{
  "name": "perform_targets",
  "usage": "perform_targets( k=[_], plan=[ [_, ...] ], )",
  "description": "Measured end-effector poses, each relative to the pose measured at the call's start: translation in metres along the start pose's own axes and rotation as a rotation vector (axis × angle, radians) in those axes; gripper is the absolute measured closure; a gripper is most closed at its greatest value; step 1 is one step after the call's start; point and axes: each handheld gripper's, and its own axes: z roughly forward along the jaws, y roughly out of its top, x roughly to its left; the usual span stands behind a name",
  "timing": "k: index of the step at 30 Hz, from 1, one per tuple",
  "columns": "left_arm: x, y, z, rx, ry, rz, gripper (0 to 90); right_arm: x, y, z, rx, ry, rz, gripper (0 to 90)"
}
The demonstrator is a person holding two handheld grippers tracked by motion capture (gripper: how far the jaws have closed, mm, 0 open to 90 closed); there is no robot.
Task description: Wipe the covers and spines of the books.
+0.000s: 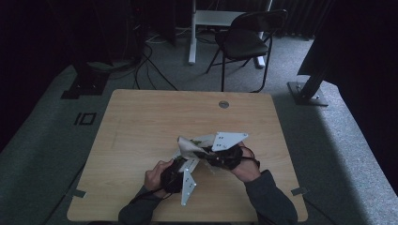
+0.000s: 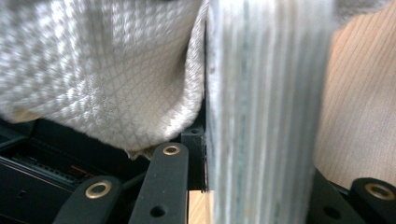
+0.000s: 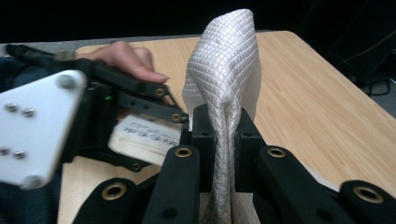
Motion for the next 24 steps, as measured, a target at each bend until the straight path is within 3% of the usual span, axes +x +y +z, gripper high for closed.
perform_targets(
  k=[12,24],
  plan=[
    [-0.001,0.001,-0.001,-0.002,0.005,0.019,77.3,-0.015,0.005,0.004,-0.01,-0.046,0.04,83.1],
    [-0.003,0.003,-0.001,-0.007,0.009,0.026,77.1,-0.026,0.012,0.007,-0.006,-0.078,0.048,83.1]
  ],
)
